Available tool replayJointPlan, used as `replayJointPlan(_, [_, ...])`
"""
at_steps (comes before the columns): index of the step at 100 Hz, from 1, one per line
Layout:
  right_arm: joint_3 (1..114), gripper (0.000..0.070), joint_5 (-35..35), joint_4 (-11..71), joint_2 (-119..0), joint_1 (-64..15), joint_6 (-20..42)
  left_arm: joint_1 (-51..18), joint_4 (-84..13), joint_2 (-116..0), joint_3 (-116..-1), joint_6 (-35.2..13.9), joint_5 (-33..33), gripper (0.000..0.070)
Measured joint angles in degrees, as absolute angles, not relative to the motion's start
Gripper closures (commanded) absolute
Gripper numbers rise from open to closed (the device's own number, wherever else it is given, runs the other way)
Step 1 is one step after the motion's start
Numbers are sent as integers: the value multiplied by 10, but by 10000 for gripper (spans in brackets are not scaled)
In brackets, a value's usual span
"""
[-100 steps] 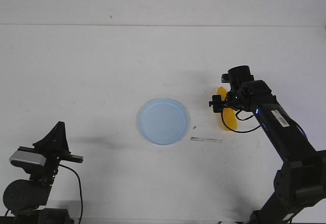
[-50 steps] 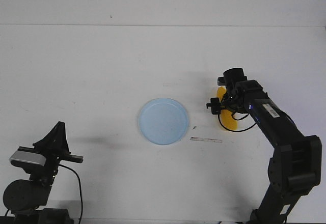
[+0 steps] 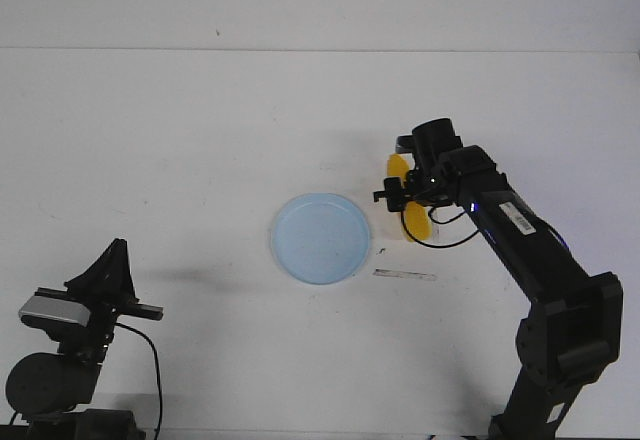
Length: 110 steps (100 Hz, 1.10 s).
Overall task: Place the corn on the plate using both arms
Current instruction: 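Lift the corn with the right gripper and carry it over the plate, then lower the corn onto the plate and open the right gripper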
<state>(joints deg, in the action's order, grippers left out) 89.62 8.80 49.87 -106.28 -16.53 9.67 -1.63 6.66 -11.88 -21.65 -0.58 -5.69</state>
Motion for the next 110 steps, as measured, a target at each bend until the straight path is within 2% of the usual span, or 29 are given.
replayJointPlan(13, [904,415,172,474,-1061,-217,109,-16,67,-119,-216,-6,-57,699])
replayJointPlan(24, [903,414,191,460,-1061,-262,114,-16,66,-119,-216,-6,-57,699])
replayJointPlan(55, [903,410,190,442,-1108,-335,119,-16,66,-119,-216,-6,-57,699])
replayJointPlan(62, [903,387,178,442,-1113,-338,120,-16,66,-119,-216,-6,-57,699])
replayJointPlan(70, [903,329,158,441,-1114,-339,121,-16,66,-119,-216,-6,-57,699])
replayJointPlan(87, [903,316,149,441,-1114,-346,123,-16,66,-119,-216,-6,-57,699])
replayJointPlan(96, [903,265,150,441,-1114,-349,124,-16,66,-119,-216,-6,-57,699])
replayJointPlan(110, [903,263,150,441,-1114,-349,125,-16,66,-119,-216,-6,-57,699])
